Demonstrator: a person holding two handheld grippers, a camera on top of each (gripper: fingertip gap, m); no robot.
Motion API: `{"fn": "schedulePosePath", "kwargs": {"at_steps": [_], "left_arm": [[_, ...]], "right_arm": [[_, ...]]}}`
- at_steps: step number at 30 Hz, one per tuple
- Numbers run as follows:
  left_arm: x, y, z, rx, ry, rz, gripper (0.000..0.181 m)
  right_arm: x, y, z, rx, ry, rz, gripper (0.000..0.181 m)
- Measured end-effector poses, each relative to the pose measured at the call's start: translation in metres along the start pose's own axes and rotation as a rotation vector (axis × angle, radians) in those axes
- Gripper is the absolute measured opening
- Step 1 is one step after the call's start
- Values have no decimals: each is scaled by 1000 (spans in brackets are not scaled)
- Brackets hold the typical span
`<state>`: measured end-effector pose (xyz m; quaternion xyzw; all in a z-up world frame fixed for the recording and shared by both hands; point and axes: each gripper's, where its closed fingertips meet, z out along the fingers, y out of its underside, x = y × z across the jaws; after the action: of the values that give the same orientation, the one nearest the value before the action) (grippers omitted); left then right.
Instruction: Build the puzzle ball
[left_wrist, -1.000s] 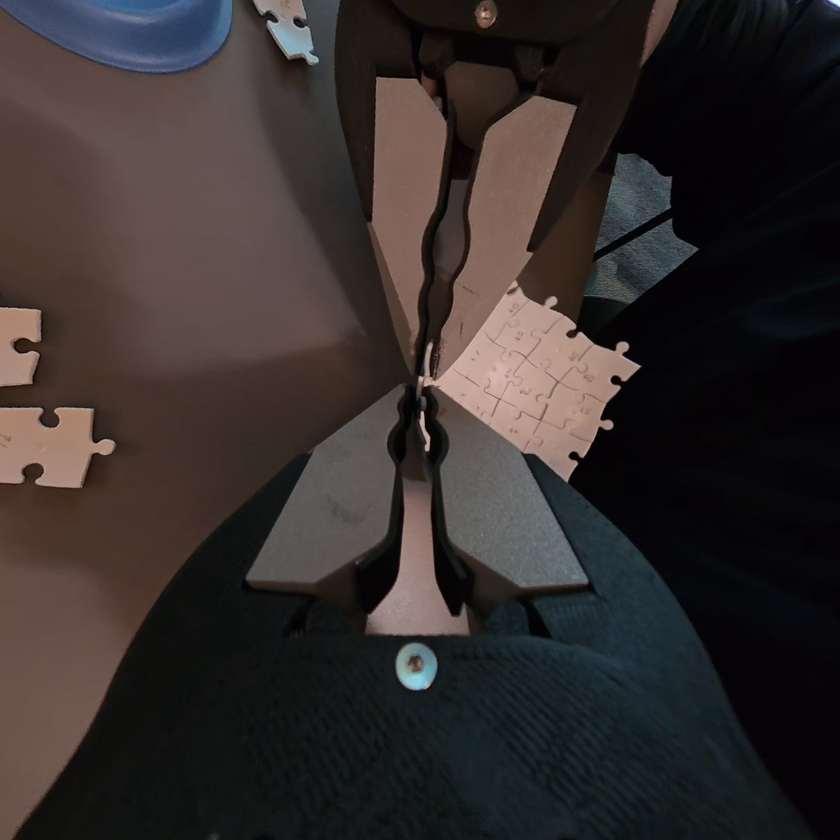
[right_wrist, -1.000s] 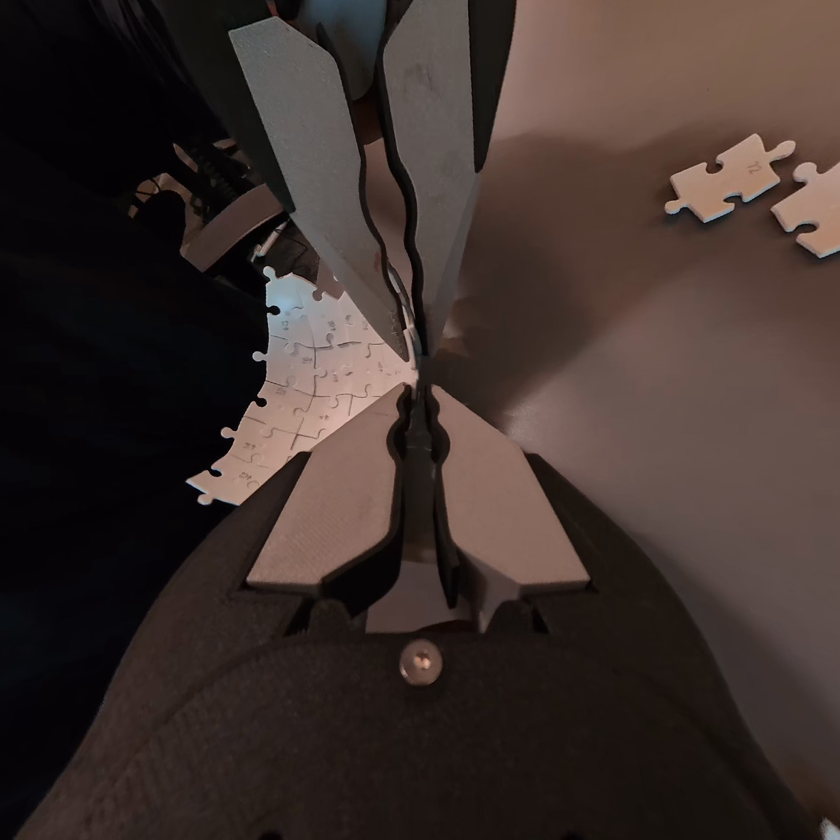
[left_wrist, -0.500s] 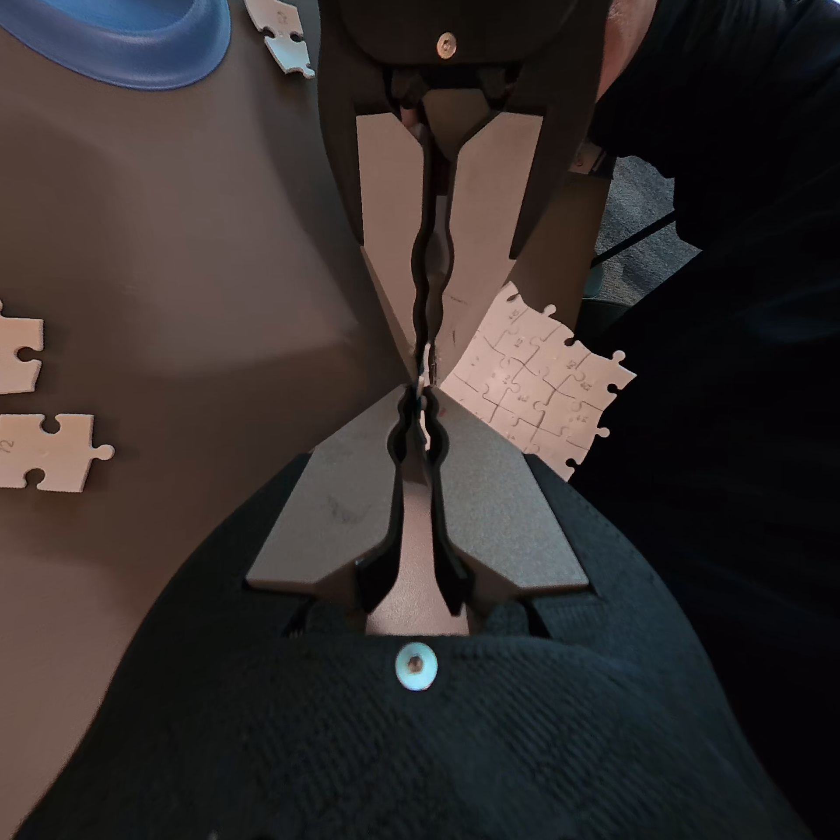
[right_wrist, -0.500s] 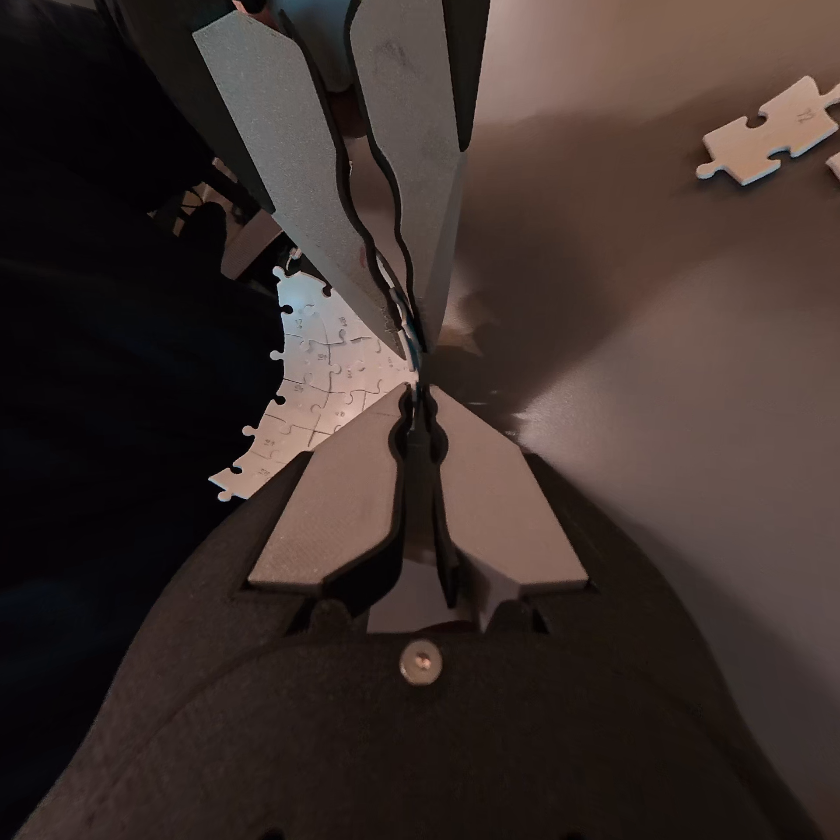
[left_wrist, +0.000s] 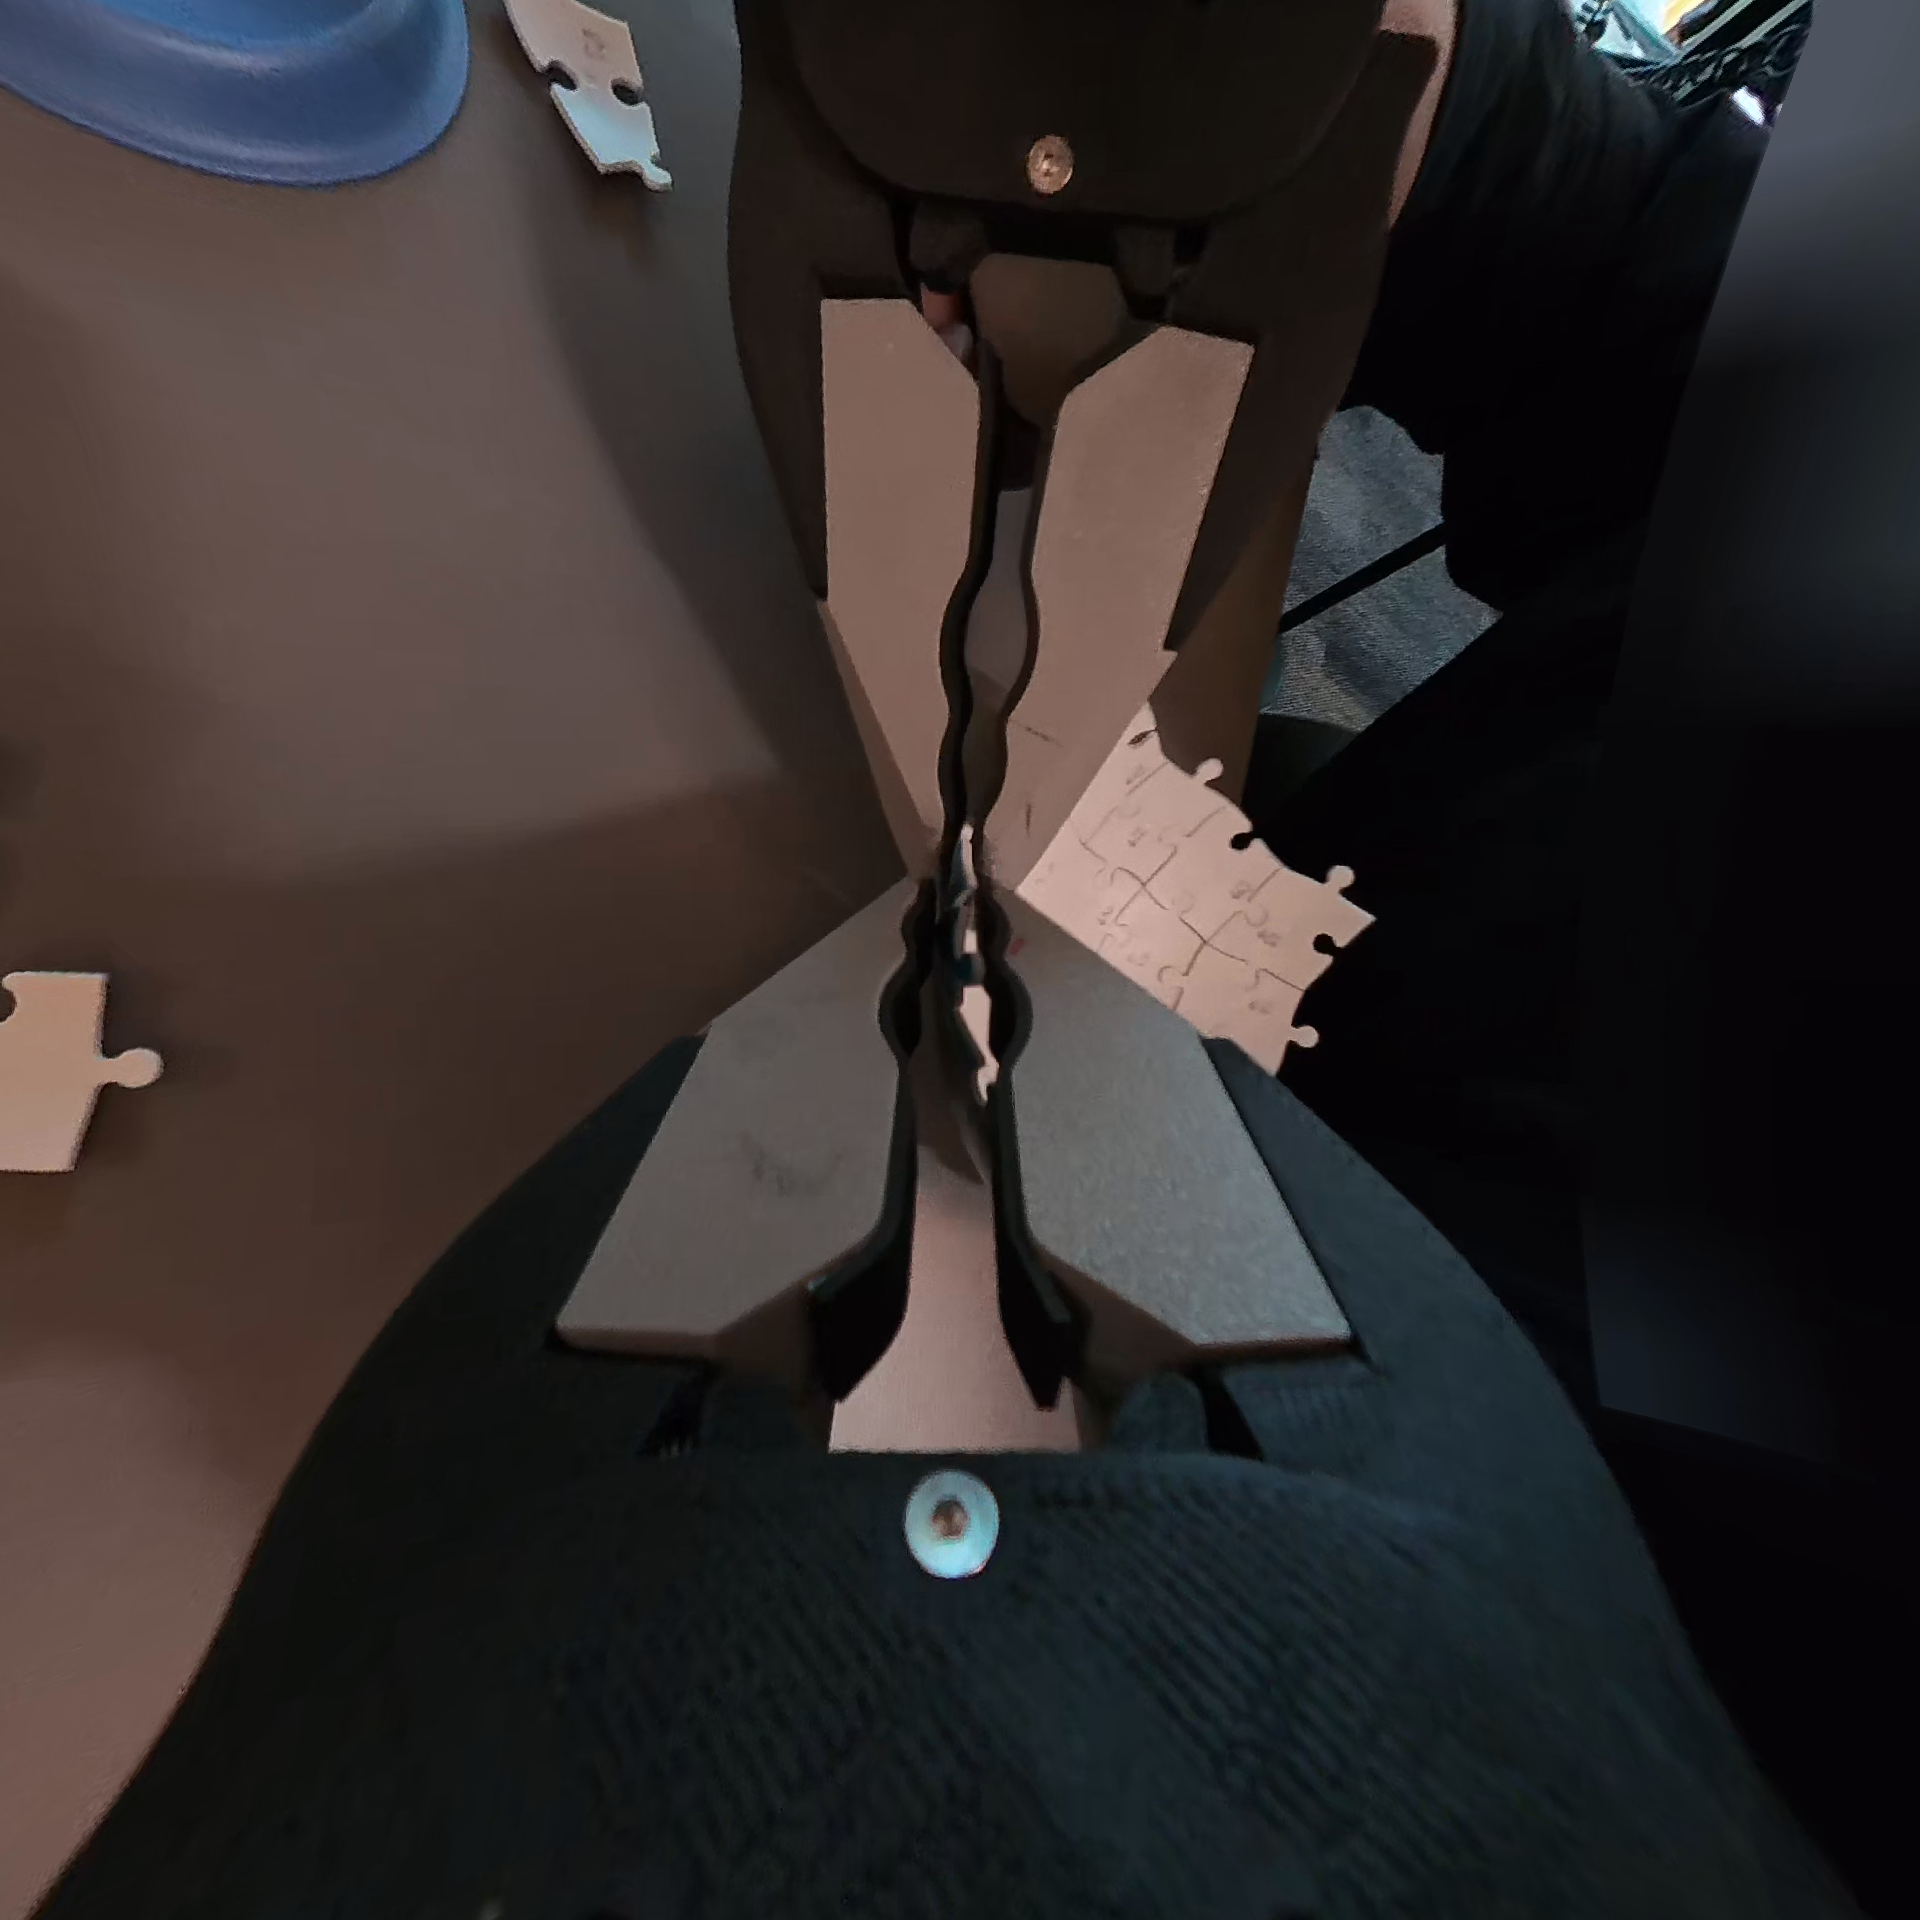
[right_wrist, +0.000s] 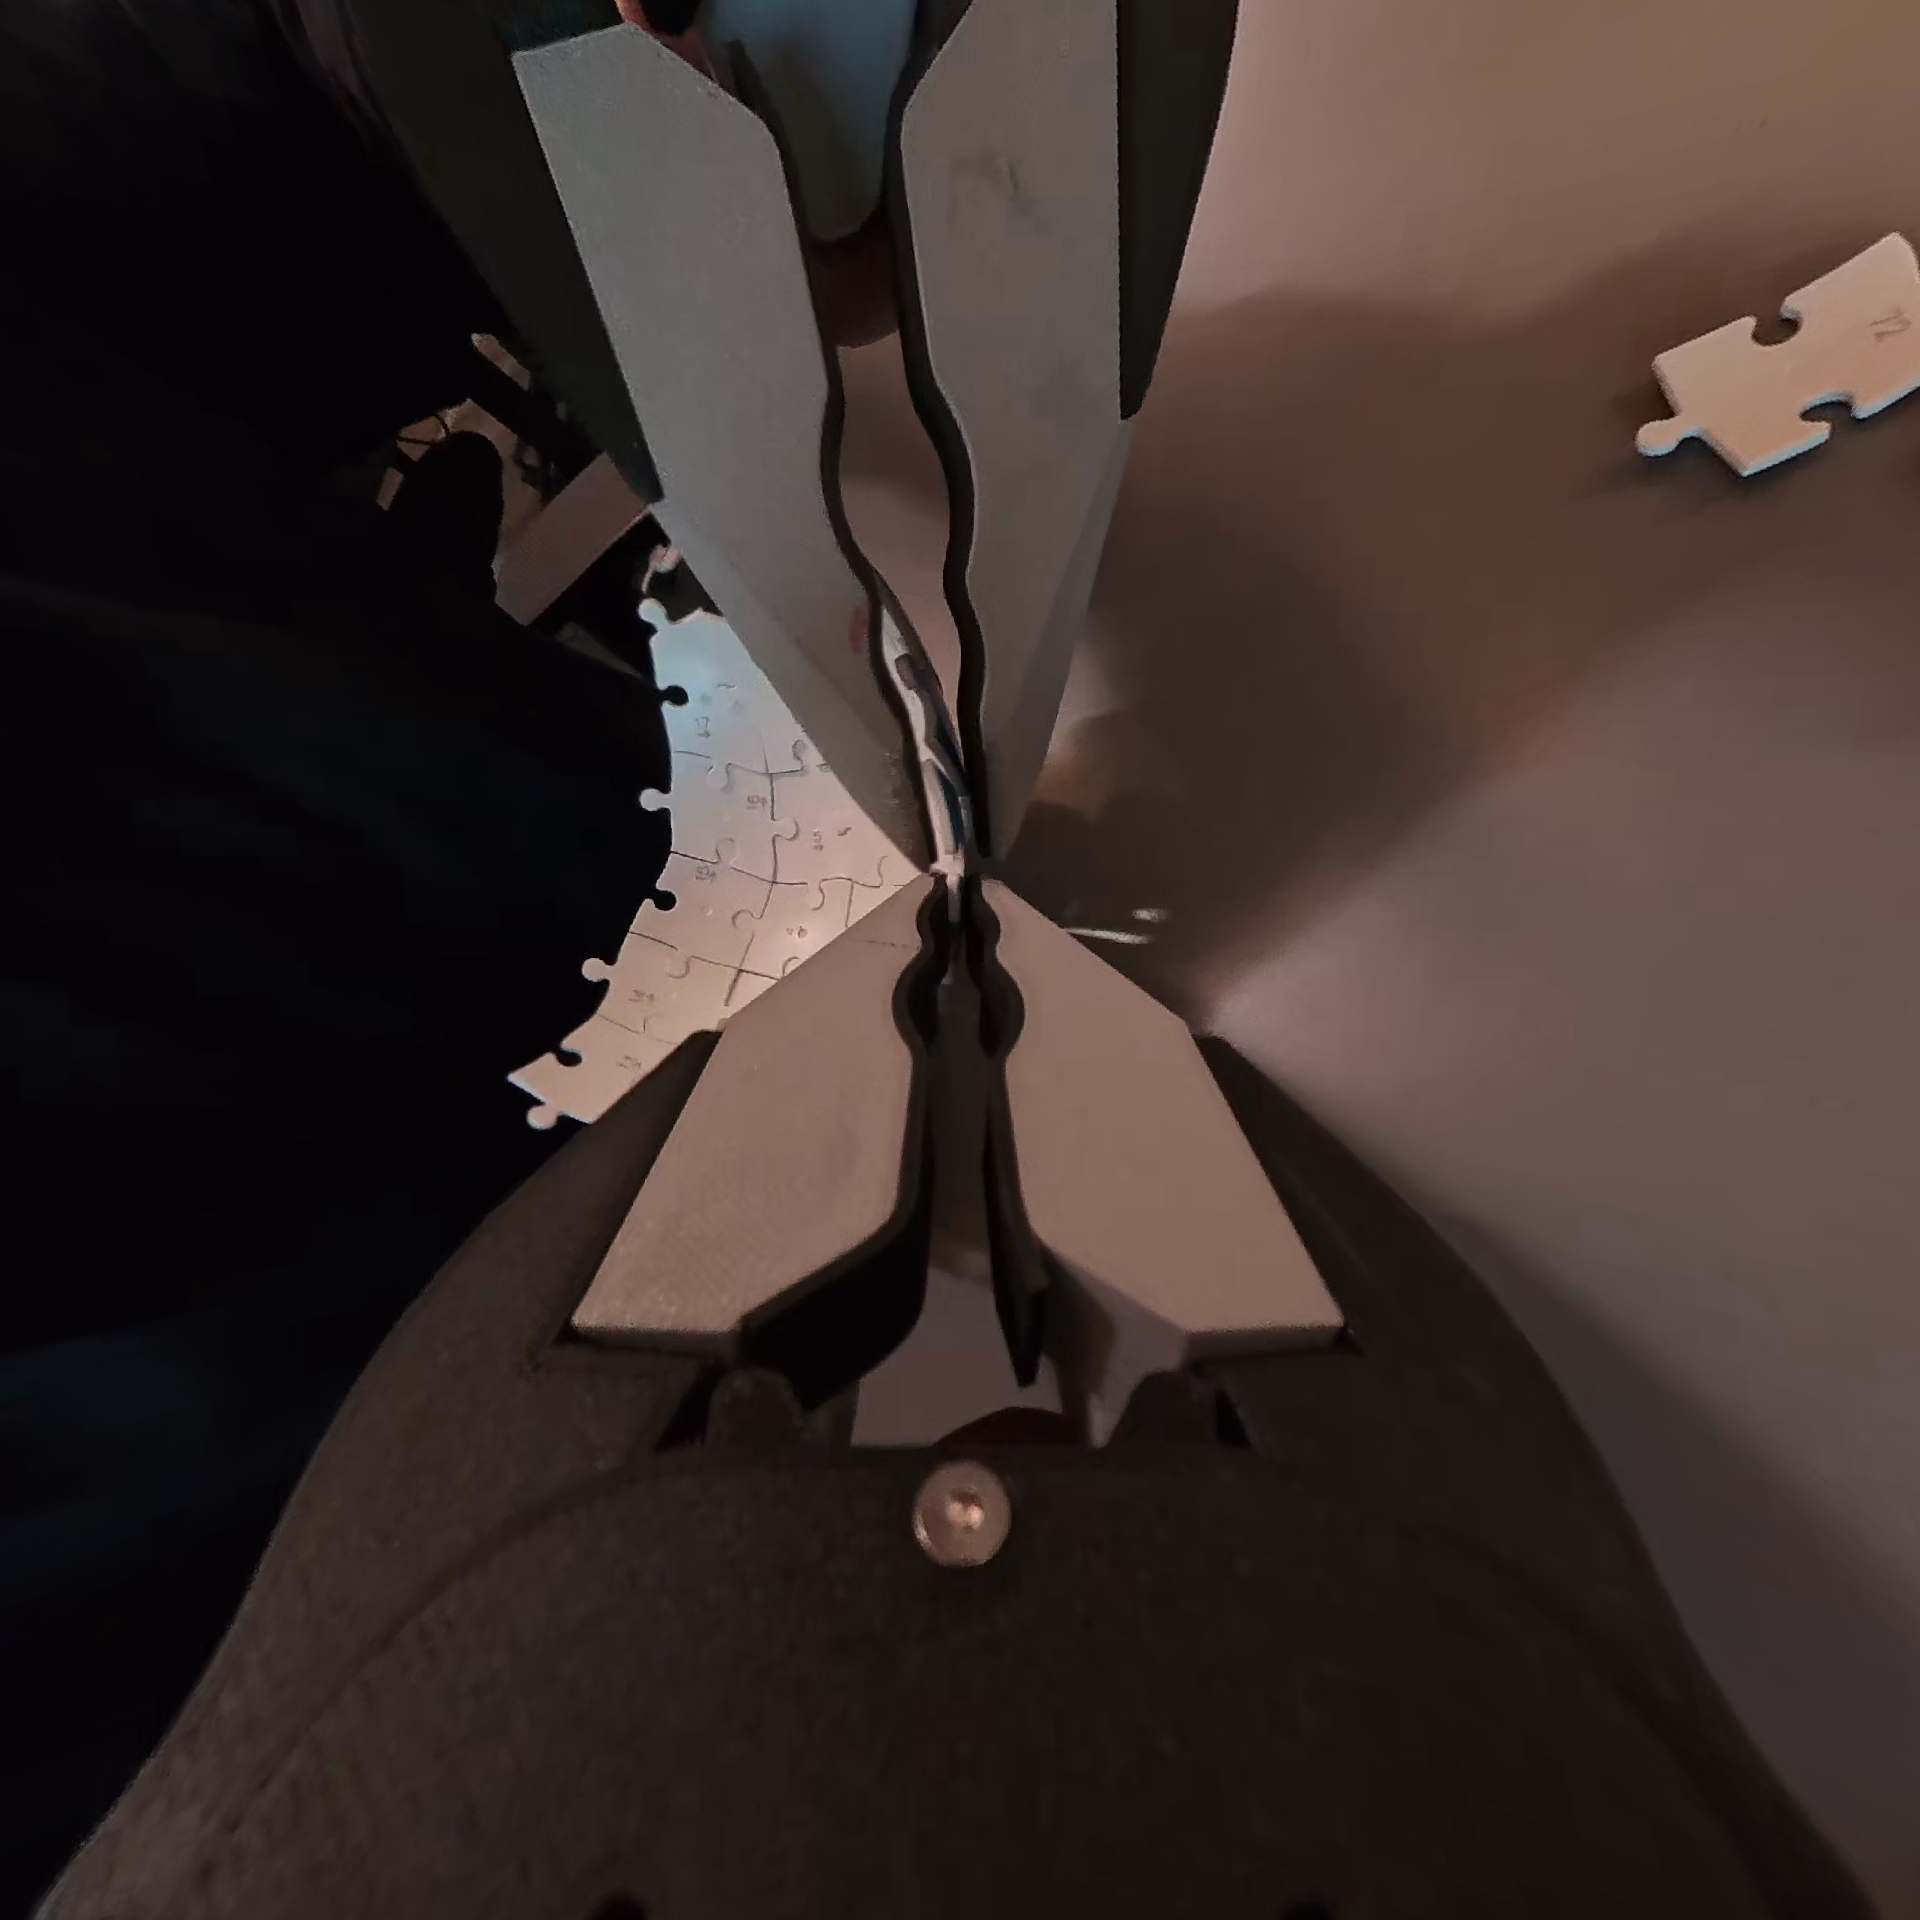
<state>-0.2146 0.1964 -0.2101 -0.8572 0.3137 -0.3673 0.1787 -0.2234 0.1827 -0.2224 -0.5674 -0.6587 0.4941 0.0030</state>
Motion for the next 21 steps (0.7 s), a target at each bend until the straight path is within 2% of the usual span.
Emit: {"fn": "schedulePosePath", "kwargs": {"at_steps": [5, 10, 15, 21], "left_arm": [[0, 3, 1, -18, -3, 13, 4], [-4, -2, -4, -6, -55, 54, 1], [-7, -2, -4, 0, -75, 55, 1], [-7, -2, -2, 3, -69, 62, 1]], "right_arm": [[-1, 1, 1, -14, 13, -10, 0], [1, -5, -2, 38, -24, 22, 0], [6, -9, -5, 65, 10, 10, 1], [9, -2, 5, 5, 69, -12, 8]]}}
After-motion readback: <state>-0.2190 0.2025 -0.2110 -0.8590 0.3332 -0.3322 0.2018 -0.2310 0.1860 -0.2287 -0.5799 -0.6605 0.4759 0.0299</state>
